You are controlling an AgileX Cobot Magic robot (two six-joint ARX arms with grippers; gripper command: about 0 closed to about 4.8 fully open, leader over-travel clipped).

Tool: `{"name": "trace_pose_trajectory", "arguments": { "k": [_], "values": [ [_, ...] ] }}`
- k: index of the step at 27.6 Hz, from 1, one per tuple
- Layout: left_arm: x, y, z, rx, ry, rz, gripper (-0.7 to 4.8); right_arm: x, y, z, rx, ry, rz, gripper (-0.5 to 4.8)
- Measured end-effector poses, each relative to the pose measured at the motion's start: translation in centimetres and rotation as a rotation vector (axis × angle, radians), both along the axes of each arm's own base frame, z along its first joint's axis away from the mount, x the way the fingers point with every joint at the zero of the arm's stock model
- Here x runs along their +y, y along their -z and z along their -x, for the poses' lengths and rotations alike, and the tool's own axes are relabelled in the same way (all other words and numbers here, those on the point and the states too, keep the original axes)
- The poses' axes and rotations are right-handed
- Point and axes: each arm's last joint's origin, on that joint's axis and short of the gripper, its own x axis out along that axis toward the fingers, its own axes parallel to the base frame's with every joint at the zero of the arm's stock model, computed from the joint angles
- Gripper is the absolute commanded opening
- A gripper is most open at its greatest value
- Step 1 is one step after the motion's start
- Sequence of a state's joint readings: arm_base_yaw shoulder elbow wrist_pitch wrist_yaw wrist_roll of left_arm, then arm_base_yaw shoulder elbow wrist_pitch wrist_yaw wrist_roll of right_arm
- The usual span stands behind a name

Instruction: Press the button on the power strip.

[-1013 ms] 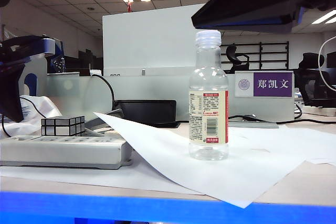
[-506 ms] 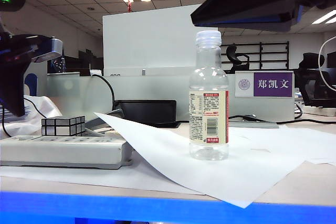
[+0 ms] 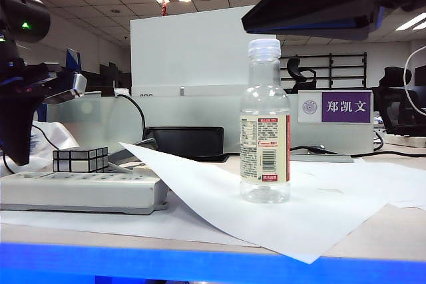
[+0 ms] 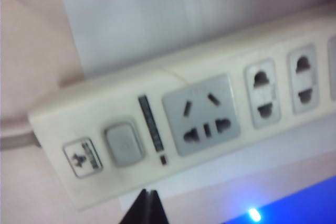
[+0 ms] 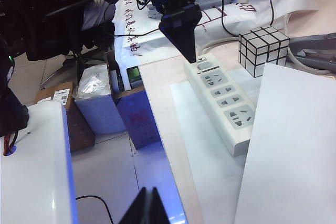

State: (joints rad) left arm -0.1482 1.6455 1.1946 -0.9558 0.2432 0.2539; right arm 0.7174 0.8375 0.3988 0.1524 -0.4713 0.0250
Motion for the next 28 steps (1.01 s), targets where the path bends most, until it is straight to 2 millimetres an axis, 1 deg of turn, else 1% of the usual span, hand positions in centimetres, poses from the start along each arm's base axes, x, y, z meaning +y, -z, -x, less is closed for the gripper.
{"name": "trace_pose_trajectory", "arguments": {
  "k": [5,12,14,16,17,28],
  "values": [
    [-0.1,-0.1,-0.5,-0.053,0.0,0.008,-0.05,0.0,0.0,0.0,0.0,0.0,0.0,0.03],
    [0.0,-0.1,-0.7,-0.072,-0.004,-0.009,-0.05,0.0,0.0,0.0,0.0,0.0,0.0,0.04],
    [-0.1,0.3,-0.9,-0.063,-0.003,-0.01,-0.05,0.0,0.0,0.0,0.0,0.0,0.0,0.03],
    [-0.1,1.3,-1.3,-0.028,-0.003,-0.016,-0.05,0.0,0.0,0.0,0.0,0.0,0.0,0.04],
    [-0.1,1.5,-1.4,-0.022,-0.003,-0.016,-0.05,0.0,0.0,0.0,0.0,0.0,0.0,0.03],
    [-0.2,2.0,-1.8,-0.008,0.002,-0.008,-0.05,0.0,-0.1,0.0,-0.006,0.0,-0.005,0.04]
  ]
}}
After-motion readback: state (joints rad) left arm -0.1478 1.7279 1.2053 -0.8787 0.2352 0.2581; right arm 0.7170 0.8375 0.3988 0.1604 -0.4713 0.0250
